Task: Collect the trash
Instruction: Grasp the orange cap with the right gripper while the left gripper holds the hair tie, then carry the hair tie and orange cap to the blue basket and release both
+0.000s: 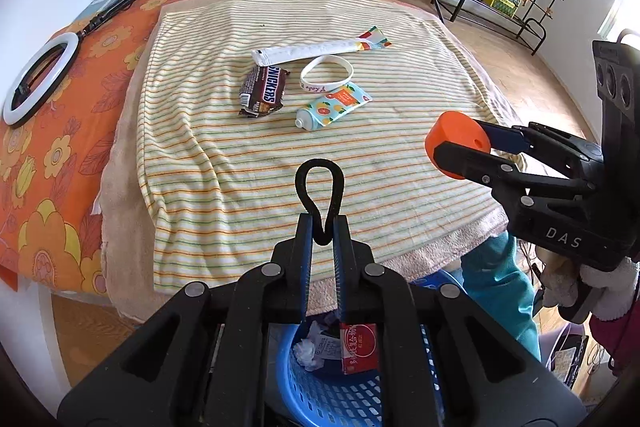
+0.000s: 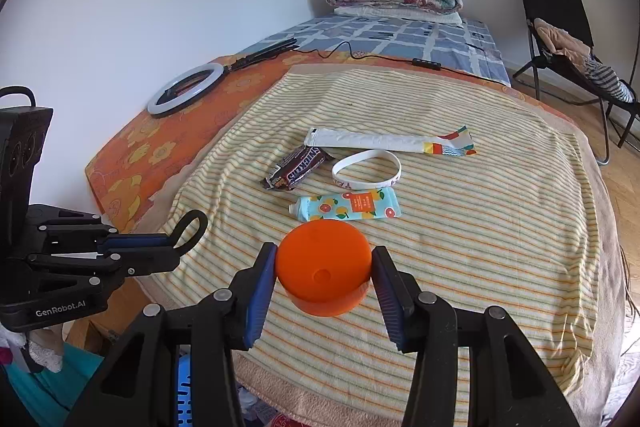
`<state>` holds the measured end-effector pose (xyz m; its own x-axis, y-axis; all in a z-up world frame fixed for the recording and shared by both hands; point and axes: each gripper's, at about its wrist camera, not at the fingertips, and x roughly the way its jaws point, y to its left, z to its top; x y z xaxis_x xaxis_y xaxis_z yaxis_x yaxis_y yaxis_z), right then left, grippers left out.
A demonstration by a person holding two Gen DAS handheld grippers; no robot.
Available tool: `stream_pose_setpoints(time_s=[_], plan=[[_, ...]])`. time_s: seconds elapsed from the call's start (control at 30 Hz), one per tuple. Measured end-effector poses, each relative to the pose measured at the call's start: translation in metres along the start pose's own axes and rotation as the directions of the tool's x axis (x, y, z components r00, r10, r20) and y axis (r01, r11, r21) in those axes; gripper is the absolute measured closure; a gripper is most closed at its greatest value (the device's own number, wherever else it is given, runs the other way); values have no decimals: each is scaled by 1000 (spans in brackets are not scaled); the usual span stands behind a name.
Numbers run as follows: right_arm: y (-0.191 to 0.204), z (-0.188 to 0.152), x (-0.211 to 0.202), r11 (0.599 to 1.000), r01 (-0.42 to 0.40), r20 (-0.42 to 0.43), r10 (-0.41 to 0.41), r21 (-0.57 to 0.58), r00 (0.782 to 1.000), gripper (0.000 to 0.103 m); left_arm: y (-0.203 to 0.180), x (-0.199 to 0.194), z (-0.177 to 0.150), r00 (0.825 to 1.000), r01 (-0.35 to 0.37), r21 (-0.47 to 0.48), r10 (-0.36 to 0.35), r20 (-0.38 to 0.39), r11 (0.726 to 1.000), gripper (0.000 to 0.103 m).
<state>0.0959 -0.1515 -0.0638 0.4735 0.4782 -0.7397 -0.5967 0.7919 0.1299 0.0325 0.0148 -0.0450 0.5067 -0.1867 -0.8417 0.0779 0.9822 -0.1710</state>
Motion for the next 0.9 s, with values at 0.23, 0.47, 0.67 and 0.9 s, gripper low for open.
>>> stream_pose_setpoints(time_s=[0.23,0.47,0.67,0.9], plan=[[13,-46,-36,1000,5,-6,-5,-4,1000,54,-35,-7,-40,1000,11,72,-9,-22,997,95],[19,-94,-46,1000,2,-56,0,26,998,54,-49,15,-81,993,34,104,-22,-117,994,95],[18,-125,-43,998,13,-106,-7,55,994,54,-43,32,-107,983,36,102,-17,-184,994,95],[27,-146,-41,999,28,-139,-22,39,990,54,-34,42,-126,972,34,90,-12,-233,995,95]])
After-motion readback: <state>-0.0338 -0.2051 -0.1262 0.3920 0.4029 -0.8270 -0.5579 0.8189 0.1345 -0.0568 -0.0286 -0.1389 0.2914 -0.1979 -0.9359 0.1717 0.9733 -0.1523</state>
